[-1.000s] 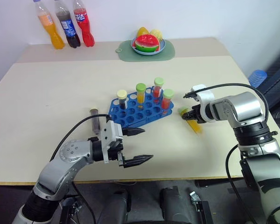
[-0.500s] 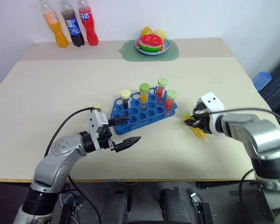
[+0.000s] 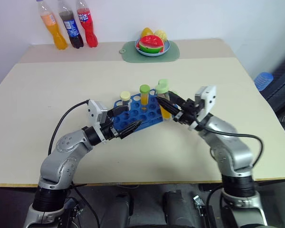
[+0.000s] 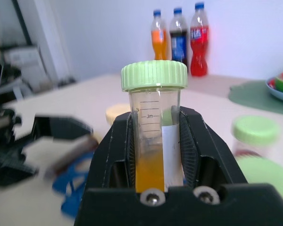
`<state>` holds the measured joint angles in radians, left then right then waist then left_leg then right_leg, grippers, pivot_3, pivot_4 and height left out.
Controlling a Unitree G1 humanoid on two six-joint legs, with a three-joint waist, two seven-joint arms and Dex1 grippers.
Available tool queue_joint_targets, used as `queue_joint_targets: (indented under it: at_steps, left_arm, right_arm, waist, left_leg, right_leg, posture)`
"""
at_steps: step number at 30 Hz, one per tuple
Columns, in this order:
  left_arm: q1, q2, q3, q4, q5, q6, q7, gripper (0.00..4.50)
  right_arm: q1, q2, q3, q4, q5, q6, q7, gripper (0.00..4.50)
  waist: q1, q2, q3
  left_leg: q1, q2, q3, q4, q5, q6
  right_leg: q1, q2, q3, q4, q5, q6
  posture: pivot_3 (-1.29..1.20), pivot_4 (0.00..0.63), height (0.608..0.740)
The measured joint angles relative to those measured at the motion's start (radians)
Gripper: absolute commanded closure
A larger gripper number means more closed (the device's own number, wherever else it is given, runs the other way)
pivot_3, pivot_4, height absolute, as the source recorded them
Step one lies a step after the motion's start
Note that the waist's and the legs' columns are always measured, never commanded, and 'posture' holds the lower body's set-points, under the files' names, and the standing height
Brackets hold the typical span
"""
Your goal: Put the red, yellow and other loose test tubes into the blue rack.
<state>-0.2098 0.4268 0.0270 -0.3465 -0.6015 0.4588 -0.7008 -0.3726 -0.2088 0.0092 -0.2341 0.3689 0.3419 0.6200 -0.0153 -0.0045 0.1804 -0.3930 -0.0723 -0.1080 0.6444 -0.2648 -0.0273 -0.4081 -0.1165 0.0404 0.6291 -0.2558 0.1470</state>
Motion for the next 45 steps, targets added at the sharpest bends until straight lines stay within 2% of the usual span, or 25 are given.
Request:
queue_joint_targets:
  at_steps: [3, 8, 16, 22, 31, 45]
  left_arm:
    - [0.028, 0.005, 0.037, -0.007, -0.023, 0.022, 0.016, 0.00]
    - [0.108, -0.001, 0.058, -0.058, -0.042, 0.036, 0.055, 0.00]
    - [0.180, 0.007, 0.059, -0.171, -0.044, 0.053, 0.094, 0.00]
    - [0.197, 0.046, 0.073, -0.173, -0.051, 0.055, 0.066, 0.00]
    - [0.208, 0.062, 0.077, -0.173, -0.064, 0.056, 0.062, 0.00]
    - [0.204, 0.062, 0.077, -0.173, -0.065, 0.056, 0.072, 0.00]
  right_arm:
    - [-0.015, 0.099, 0.022, 0.111, -0.043, -0.165, -0.031, 3.70]
    - [-0.030, 0.173, 0.040, 0.239, -0.063, -0.328, -0.042, 3.70]
    - [-0.030, 0.209, 0.062, 0.421, -0.092, -0.511, -0.015, 3.70]
    - [-0.074, 0.214, 0.060, 0.541, -0.136, -0.647, -0.029, 3.70]
    - [-0.083, 0.208, 0.060, 0.611, -0.160, -0.747, -0.043, 3.70]
    - [-0.044, 0.184, 0.062, 0.642, -0.191, -0.753, -0.067, 3.70]
  waist:
    - [-0.004, 0.000, 0.000]
    - [-0.004, 0.000, 0.000]
    - [-0.004, 0.001, 0.000]
    - [-0.006, 0.001, 0.000]
    - [-0.005, 0.001, -0.001]
    - [-0.002, 0.001, -0.001]
  left_leg:
    - [0.000, 0.000, 0.000, -0.001, 0.000, -0.001]
    - [0.000, 0.000, 0.000, -0.002, 0.001, -0.001]
    - [0.001, 0.000, 0.000, -0.002, 0.001, -0.002]
    - [0.001, 0.000, 0.000, -0.002, 0.001, -0.002]
    - [0.002, 0.000, 0.000, -0.002, 0.001, -0.002]
    - [0.002, 0.000, -0.001, -0.002, 0.001, -0.002]
  right_leg:
    - [-0.001, 0.000, 0.001, 0.001, 0.000, 0.000]
    - [-0.001, 0.000, 0.001, 0.001, 0.000, 0.000]
    - [-0.001, 0.000, 0.001, 0.001, 0.000, 0.000]
    - [-0.001, 0.001, 0.001, 0.001, 0.000, 0.000]
    - [0.000, 0.001, 0.001, 0.001, 0.000, -0.001]
    - [0.001, 0.001, 0.001, 0.001, 0.000, -0.001]
  posture:
    - [0.00, 0.150, 0.740]
    - [0.00, 0.150, 0.740]
    - [0.00, 0.150, 0.740]
    - [0.00, 0.150, 0.740]
    - [0.00, 0.150, 0.740]
    - [0.00, 0.150, 0.740]
